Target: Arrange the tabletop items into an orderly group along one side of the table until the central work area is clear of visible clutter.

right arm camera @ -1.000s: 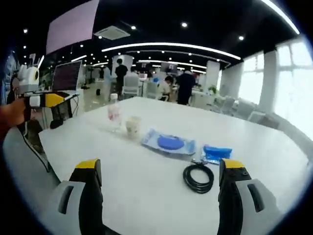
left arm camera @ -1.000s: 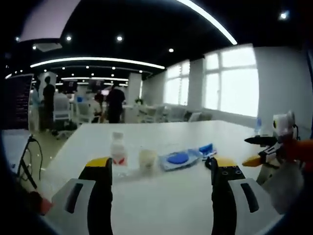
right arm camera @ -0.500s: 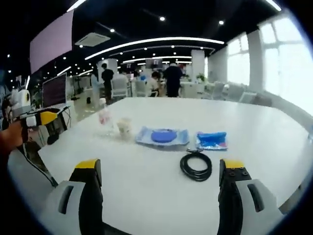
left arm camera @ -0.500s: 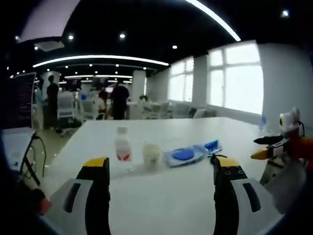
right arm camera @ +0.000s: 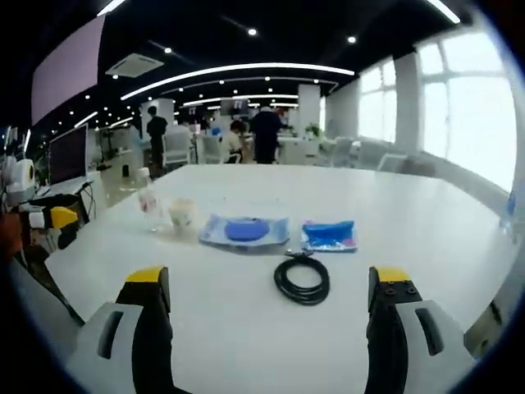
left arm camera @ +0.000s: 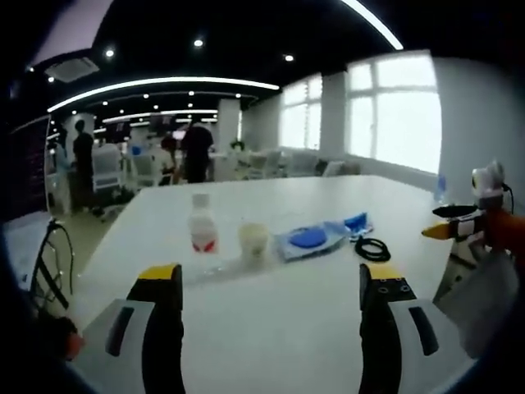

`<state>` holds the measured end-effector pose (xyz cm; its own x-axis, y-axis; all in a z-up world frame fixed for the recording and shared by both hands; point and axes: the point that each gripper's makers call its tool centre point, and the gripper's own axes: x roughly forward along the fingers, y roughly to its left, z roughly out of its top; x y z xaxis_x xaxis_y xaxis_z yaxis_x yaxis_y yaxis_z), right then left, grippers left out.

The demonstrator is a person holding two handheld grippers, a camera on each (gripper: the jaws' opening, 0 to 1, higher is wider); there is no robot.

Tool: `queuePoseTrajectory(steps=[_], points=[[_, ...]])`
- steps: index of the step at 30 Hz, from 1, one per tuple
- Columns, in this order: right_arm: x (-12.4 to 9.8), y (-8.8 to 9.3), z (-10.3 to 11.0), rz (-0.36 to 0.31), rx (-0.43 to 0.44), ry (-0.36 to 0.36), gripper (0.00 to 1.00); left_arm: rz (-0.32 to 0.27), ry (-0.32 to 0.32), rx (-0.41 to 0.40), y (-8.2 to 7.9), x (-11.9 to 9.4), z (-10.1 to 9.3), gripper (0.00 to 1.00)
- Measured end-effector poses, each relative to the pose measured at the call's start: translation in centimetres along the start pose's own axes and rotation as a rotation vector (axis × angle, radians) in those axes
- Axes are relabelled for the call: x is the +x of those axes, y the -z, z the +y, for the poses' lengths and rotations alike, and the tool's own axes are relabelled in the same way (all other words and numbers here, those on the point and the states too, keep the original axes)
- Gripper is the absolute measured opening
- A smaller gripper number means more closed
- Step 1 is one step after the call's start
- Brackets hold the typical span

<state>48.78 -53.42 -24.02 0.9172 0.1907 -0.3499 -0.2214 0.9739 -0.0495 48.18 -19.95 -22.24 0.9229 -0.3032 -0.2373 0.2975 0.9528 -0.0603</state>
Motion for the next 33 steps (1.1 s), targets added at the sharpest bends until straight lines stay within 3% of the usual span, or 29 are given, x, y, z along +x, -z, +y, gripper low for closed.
queuePoseTrajectory(steps=[6, 10, 12, 33], points=[[-0.2, -0.7, 0.4, -0.038, -0.007, -0.014, 1.0, 0.006, 0.004, -0.005, 0.1, 0.1, 0.0, 0.87], [-0.1, -0.7, 0.6, -0.028, -0.041, -0.023, 1.0, -0.005, -0.002, -0.019, -0.1, 0.0, 0.4, 0.87], [-0.1, -1.6, 1.2, -0.078, -0.022, -0.059, 1.0, -0.004, 0.003, -0.022, 0.0, 0.0, 0.2, 0.86], [-0.2, -1.0, 0.7, -0.051, -0.011, -0.038, 1.0, 0.001, -0.006, -0.04, 0.1, -0.1, 0.7, 0.86]])
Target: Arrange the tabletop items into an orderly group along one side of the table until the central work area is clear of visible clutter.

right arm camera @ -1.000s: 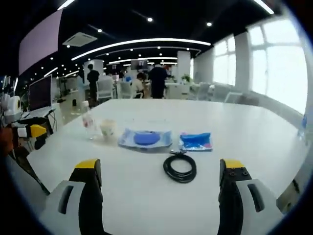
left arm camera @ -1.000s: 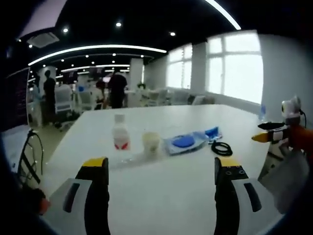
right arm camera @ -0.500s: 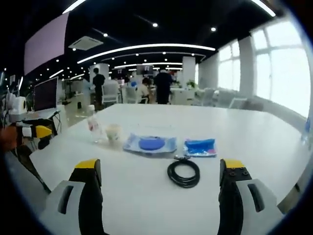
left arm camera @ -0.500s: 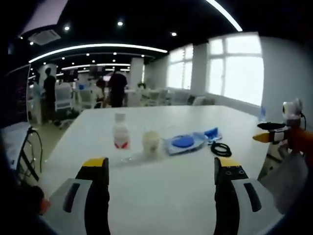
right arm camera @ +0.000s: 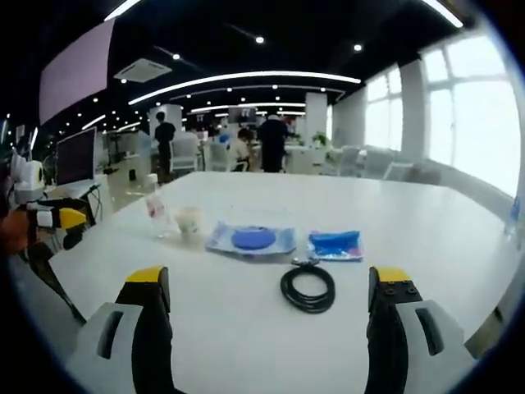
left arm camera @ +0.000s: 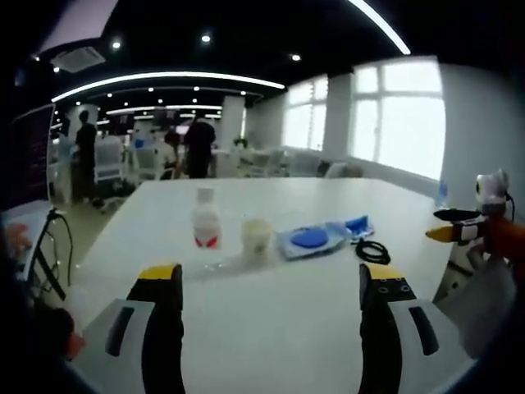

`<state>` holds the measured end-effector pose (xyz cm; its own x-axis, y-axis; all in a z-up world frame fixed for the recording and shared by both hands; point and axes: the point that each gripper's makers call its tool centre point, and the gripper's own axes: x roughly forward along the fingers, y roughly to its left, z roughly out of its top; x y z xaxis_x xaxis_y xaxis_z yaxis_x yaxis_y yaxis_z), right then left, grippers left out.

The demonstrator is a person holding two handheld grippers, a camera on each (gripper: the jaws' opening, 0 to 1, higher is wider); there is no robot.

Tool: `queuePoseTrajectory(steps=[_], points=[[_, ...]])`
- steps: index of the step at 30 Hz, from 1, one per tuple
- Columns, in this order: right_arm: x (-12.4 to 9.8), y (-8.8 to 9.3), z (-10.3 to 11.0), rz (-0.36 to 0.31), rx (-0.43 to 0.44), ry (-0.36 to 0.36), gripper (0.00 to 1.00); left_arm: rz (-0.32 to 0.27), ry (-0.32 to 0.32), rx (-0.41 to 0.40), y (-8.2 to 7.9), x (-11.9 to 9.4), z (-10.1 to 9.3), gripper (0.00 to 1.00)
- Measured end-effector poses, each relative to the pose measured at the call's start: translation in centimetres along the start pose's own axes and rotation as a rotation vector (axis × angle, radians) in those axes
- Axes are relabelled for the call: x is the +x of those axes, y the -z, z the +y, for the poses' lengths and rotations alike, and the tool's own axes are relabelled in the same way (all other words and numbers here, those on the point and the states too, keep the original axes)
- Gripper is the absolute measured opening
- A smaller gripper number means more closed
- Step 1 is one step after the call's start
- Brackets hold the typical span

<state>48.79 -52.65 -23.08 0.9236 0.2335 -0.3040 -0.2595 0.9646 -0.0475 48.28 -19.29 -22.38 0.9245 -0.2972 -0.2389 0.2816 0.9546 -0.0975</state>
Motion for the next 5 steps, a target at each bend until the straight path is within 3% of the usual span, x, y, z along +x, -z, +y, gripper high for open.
queuePoseTrajectory(steps=[5], points=[[0.0, 0.02, -0.03, 0.001, 0.0, -0.001, 1.0, 0.004, -0.005, 0.003, 0.06, -0.05, 0.05, 0.86]])
